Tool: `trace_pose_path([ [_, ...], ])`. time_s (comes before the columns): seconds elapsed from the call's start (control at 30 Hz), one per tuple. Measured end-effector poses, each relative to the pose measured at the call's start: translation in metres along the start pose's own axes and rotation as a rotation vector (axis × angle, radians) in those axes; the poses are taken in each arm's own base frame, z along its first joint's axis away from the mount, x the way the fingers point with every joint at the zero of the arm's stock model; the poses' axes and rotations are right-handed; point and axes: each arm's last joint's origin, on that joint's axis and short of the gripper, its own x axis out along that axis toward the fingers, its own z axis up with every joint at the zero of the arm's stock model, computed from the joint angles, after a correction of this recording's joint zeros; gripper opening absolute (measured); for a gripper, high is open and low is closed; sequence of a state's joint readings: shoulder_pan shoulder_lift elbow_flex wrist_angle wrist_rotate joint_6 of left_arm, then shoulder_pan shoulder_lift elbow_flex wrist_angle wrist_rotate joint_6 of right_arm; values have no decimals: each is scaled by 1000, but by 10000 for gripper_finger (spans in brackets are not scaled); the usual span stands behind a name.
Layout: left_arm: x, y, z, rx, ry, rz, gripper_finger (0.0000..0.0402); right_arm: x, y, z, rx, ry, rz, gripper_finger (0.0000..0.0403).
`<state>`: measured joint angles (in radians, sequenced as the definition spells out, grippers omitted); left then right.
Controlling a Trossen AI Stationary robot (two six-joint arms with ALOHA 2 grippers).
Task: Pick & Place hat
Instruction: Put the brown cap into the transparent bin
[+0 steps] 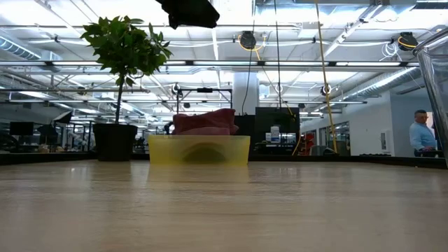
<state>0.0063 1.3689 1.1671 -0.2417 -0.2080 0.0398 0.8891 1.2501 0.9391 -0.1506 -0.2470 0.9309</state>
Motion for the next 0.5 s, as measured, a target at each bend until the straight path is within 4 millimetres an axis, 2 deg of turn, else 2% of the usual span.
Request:
trace_pose_path([
  [0.17,0,0,0,1,-1,0,147,-4,-7,6,-9,-44,42,38],
  [0.33,0,0,0,3,-1,0,147,-5,-17,11,36,-47,-13,38],
  [0.5,0,0,0,3,0,0,147,3,-28,13,57,-25,-66,35],
])
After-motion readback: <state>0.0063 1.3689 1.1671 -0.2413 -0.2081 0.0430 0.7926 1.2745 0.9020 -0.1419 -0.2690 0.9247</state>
